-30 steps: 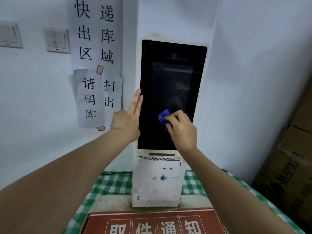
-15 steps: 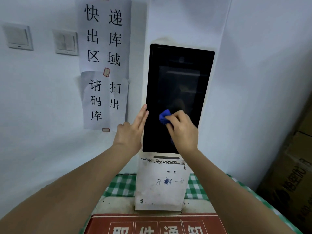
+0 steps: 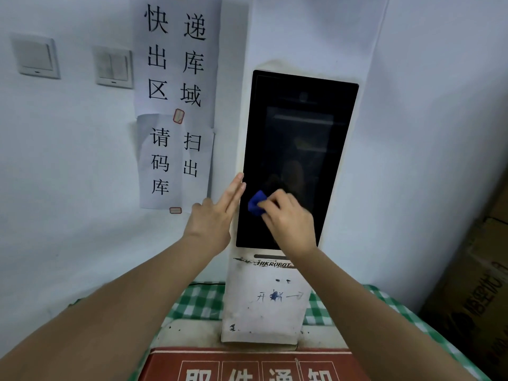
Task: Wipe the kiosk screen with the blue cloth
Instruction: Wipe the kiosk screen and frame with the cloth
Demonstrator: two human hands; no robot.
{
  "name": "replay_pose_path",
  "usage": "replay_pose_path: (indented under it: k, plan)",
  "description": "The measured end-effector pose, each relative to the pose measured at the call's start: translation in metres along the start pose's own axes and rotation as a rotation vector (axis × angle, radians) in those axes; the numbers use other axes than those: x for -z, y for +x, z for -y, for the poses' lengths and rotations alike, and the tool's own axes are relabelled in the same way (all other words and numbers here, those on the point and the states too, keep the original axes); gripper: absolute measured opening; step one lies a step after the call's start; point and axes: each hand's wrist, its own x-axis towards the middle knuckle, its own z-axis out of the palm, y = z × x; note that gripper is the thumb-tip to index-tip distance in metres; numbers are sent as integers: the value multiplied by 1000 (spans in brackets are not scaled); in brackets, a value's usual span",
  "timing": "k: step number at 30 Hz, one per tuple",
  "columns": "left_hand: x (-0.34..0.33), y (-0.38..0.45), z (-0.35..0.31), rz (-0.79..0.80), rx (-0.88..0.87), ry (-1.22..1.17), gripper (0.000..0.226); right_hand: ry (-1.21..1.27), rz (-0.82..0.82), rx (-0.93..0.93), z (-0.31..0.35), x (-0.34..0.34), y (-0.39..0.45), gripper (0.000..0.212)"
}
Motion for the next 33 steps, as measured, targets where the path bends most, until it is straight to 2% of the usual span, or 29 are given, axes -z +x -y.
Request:
replay_pose_path:
  k: [2,4,9,12,14,18,20,22,24,26,29,33]
  plan:
    - [-2,-2,0,-36,-4,-159,94,24,-42,-67,3,3,9,15]
    - [-6,-3,-2,-38,39,-377,95,1,-51,-47,9,-2,9,15]
    - [-9,5,-8,239,142,-1146,92,-92,68,100,18,-21,-14,29]
    - [-8,6,-6,300,191,-1398,89,-88,149,214,12,-22,-24,31]
    - [-8,2,-3,347,207,-1464,88,-83,137,211,9,-16,-19,28]
    - [-10,1,-4,422,235,-1560,91,5,-34,-1,11,-2,13,19]
    - [-9,1,-3,439,263,-1608,93,0,-55,-26,16,-4,18,19]
    - [-8,1,0,466,291,-1636,96,-25,-25,0,20,-11,10,25]
    - [-7,1,4,483,309,-1647,95,-48,67,92,26,-18,-6,34]
    - [-8,-1,4,505,325,-1660,94,-65,160,196,26,-20,-20,35]
    - [-13,-6,2,531,372,-1660,86,-88,198,210,23,-17,-17,36]
    - [-18,-7,1,561,372,-1683,64,-39,29,38,21,-8,16,22]
